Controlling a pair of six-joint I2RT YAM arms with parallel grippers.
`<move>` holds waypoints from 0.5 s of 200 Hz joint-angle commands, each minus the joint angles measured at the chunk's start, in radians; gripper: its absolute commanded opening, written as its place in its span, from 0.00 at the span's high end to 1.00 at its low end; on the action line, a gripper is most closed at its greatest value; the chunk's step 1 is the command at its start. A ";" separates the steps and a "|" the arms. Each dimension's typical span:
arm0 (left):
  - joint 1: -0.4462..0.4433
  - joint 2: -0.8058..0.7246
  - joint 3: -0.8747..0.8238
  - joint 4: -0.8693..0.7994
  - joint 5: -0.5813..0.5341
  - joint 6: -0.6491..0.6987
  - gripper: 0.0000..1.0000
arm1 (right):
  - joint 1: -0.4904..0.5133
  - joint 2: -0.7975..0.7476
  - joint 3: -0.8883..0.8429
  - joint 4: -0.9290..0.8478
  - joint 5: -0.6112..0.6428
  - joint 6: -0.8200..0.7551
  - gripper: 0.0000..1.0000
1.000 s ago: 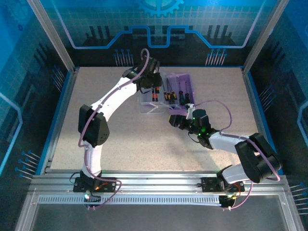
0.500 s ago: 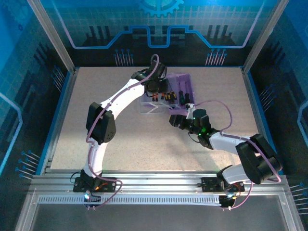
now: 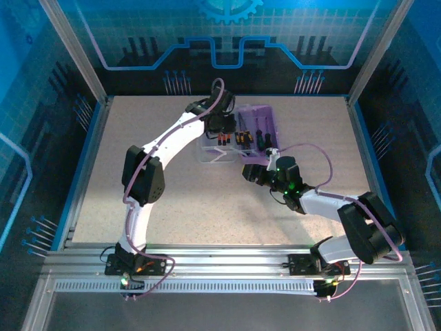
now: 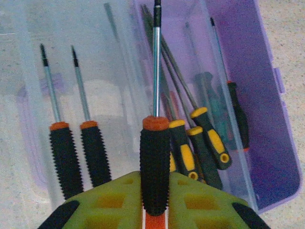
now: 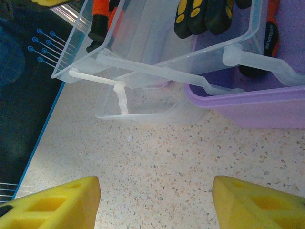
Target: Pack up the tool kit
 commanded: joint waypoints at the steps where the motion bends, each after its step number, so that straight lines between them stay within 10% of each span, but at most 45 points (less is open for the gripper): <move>1: 0.011 -0.006 -0.005 -0.034 0.013 -0.035 0.79 | -0.005 -0.022 0.008 -0.004 0.009 -0.014 0.35; 100: 0.014 0.001 0.028 -0.068 0.032 -0.037 0.72 | -0.005 -0.024 0.007 -0.008 0.013 -0.017 0.35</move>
